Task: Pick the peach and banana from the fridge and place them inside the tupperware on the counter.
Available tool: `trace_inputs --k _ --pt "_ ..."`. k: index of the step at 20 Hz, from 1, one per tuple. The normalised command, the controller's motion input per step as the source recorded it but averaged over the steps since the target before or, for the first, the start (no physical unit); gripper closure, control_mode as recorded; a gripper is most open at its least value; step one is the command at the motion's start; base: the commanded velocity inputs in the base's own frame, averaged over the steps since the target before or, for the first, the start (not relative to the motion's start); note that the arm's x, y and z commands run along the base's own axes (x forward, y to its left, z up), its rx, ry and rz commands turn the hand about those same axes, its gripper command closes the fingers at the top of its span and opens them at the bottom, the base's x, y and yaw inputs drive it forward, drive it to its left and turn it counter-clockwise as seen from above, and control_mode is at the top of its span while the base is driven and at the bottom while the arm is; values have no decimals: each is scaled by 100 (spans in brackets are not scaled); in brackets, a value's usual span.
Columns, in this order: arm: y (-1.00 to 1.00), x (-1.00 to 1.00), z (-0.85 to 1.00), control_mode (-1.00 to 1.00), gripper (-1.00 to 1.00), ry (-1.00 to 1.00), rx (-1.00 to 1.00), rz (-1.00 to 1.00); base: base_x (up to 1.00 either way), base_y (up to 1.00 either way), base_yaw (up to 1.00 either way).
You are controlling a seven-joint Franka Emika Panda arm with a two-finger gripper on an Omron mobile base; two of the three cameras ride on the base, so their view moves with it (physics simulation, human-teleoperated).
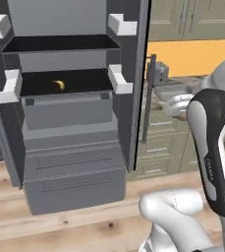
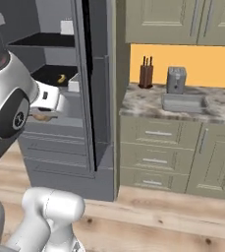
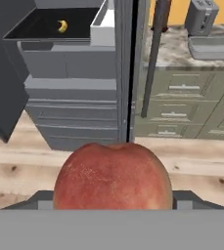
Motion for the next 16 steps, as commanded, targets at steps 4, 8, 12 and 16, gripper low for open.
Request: trace_inputs --k 4,8,12,16 --pt "0 0 0 100 100 0 0 0 -4 -100 -3" --pt "0 0 0 100 100 0 0 0 0 -100 -4" --pt "0 0 0 100 100 0 0 0 3 -100 -3" --pt "0 0 0 100 100 0 0 0 55 -70 0"
